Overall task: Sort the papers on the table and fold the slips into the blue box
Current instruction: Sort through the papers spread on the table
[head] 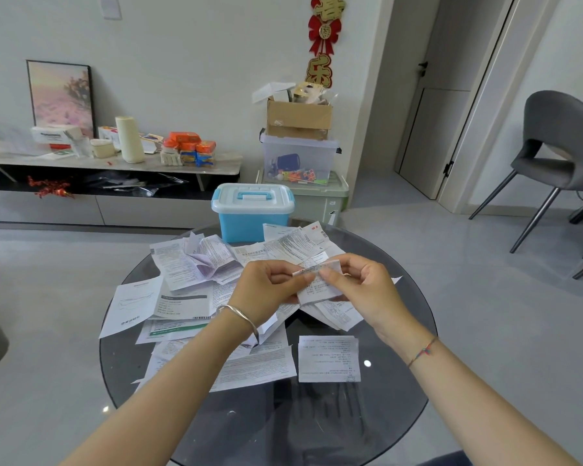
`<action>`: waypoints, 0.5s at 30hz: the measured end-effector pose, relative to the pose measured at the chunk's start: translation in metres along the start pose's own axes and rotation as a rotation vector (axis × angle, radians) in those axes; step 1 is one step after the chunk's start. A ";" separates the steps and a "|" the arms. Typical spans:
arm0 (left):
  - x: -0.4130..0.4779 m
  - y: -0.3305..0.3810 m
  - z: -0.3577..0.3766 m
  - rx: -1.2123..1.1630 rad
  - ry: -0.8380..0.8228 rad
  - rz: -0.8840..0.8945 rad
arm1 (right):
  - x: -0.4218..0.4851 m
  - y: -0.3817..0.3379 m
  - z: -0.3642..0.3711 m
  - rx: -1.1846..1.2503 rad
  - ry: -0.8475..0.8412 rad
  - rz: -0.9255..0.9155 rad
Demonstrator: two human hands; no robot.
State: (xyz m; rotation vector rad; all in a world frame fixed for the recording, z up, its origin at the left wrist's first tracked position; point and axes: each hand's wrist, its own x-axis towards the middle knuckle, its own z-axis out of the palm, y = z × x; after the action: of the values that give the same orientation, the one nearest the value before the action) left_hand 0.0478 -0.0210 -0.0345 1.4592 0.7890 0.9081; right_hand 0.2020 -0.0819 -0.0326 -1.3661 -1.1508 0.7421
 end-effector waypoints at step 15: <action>0.003 0.002 -0.003 0.020 -0.089 -0.028 | 0.001 -0.006 -0.015 0.026 -0.111 0.145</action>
State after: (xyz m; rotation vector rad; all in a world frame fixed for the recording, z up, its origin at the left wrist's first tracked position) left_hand 0.0468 -0.0177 -0.0318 1.4922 0.7529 0.8109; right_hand 0.2147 -0.0865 -0.0241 -1.4115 -1.1327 0.9446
